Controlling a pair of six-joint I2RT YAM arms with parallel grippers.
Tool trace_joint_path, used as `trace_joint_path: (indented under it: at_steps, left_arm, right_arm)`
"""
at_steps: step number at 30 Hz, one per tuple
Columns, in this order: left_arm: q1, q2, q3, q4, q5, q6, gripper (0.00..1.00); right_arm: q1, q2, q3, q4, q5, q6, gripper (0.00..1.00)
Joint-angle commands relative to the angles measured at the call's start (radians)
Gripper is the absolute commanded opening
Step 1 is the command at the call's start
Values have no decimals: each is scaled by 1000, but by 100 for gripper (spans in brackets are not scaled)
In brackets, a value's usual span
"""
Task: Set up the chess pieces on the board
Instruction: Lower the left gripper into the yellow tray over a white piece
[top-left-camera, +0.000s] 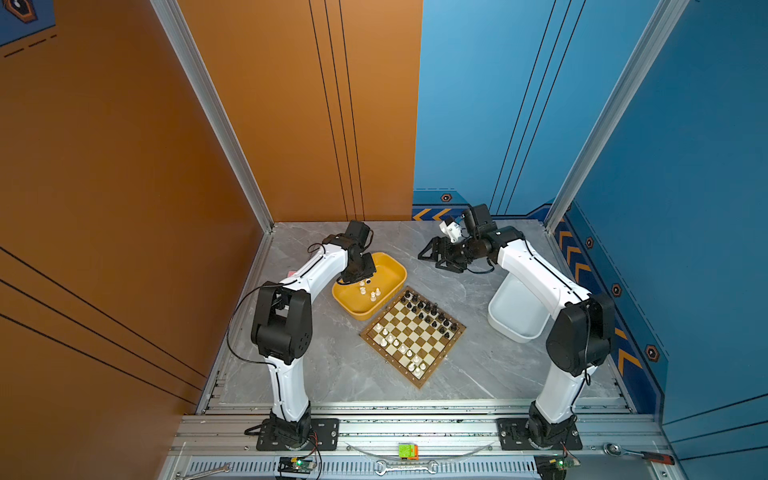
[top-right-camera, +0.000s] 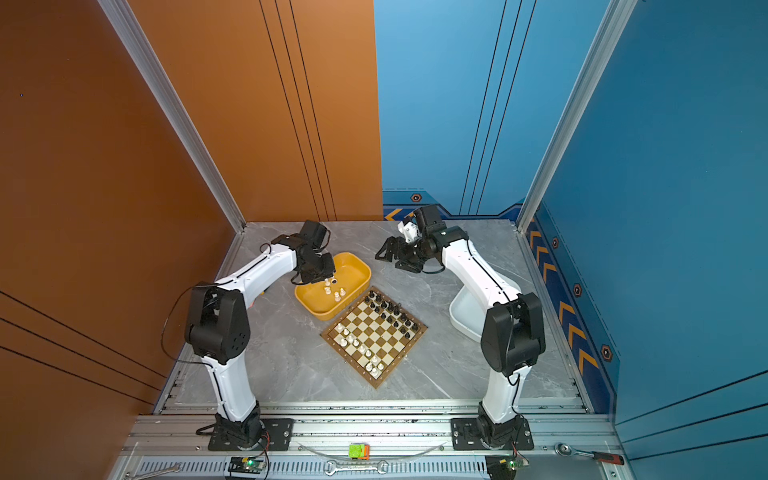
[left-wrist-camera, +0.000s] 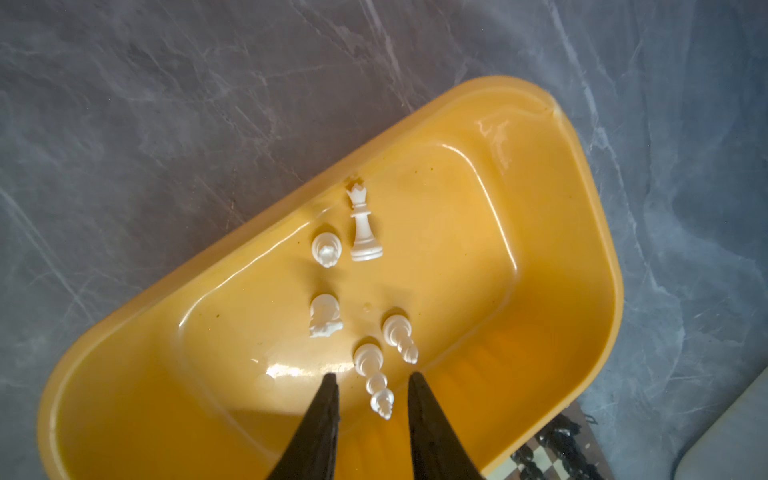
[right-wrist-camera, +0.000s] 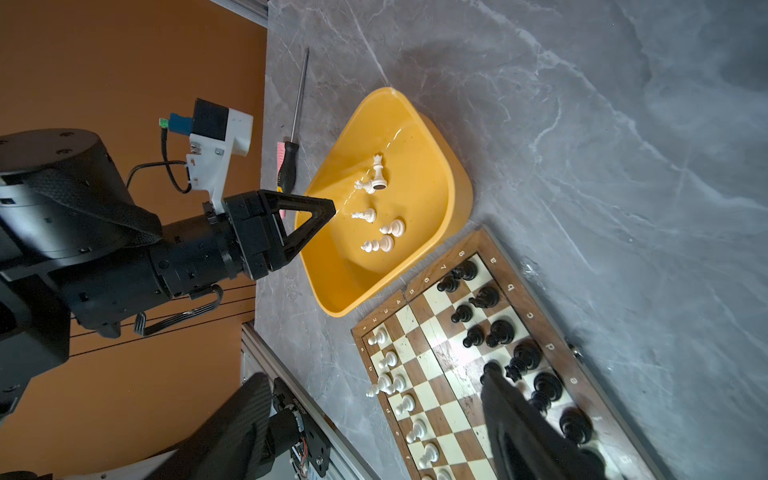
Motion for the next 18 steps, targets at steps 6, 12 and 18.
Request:
trace_joint_path:
  at_steps: [6, 12, 18]
  left_arm:
    - [-30, 41, -22, -61, -65, 33, 29]
    - [-30, 76, -21, -64, -91, 36, 29]
    - [-29, 104, -2, -70, -117, 35, 29]
  right_arm:
    - [-31, -57, -3, -77, 31, -48, 83]
    - [-41, -73, -28, -79, 39, -57, 83]
    - [-58, -86, -43, -84, 38, -62, 83]
